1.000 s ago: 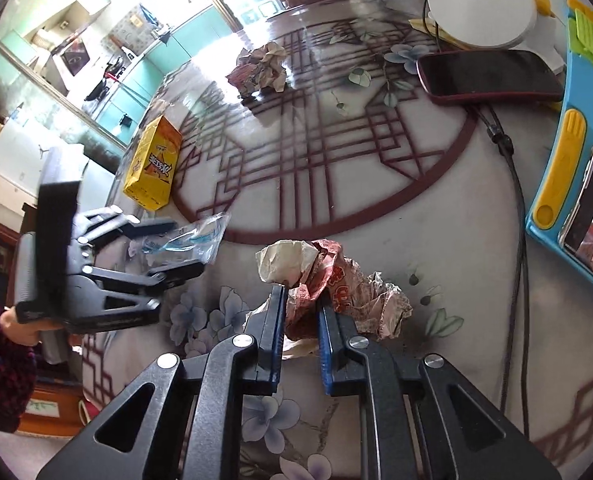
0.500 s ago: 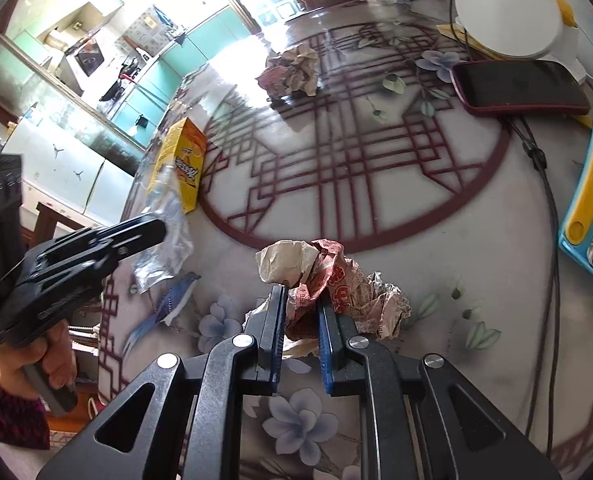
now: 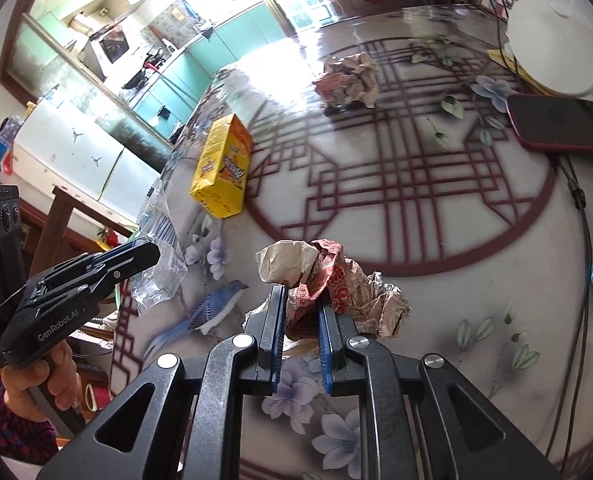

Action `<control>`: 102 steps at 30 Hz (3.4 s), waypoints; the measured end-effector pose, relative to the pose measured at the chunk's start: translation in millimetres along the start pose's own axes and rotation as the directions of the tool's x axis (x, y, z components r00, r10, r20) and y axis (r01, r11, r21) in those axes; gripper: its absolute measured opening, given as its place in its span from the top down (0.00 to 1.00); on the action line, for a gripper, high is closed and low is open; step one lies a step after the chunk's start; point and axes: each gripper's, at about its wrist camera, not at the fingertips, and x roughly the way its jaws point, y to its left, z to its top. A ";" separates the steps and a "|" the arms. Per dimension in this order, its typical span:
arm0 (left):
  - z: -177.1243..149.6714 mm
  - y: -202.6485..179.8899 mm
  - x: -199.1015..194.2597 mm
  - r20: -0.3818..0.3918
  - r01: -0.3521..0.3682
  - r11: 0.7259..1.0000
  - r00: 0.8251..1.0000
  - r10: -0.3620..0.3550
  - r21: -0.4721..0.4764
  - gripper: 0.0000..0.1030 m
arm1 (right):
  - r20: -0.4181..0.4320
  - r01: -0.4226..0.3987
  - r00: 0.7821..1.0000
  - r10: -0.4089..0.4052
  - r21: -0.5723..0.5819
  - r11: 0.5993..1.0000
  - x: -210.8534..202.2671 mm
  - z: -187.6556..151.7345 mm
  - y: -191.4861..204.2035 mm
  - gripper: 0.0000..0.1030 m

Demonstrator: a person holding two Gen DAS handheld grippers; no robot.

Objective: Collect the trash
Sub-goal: 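Carry the wrapper and paper over the red bucket and open both tools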

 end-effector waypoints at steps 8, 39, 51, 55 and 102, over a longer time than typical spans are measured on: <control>-5.4 29.5 -8.3 0.009 -0.015 0.998 1.000 0.016 -0.053 0.90 | -0.002 0.009 1.000 -0.009 -0.014 1.000 4.3 -1.0 18.7 0.88; -52.3 218.5 -46.2 0.006 -0.063 0.984 0.998 0.064 -0.166 0.90 | -0.007 0.029 0.999 -0.032 -0.272 0.962 82.9 11.3 226.4 0.88; -67.5 289.6 -45.7 -0.018 -0.071 0.964 0.997 0.069 -0.255 0.90 | -0.004 0.016 1.000 -0.018 -0.329 0.944 110.8 23.0 292.4 0.88; -69.3 307.6 -42.3 -0.020 -0.075 0.953 0.997 0.072 -0.293 0.90 | -0.007 -0.002 1.000 0.000 -0.355 0.935 118.0 24.8 312.6 0.88; -115.8 417.6 -42.9 -0.090 -0.107 0.751 0.994 0.064 -0.651 0.42 | -0.214 -0.171 0.973 0.087 -0.413 0.895 251.9 13.7 427.2 0.83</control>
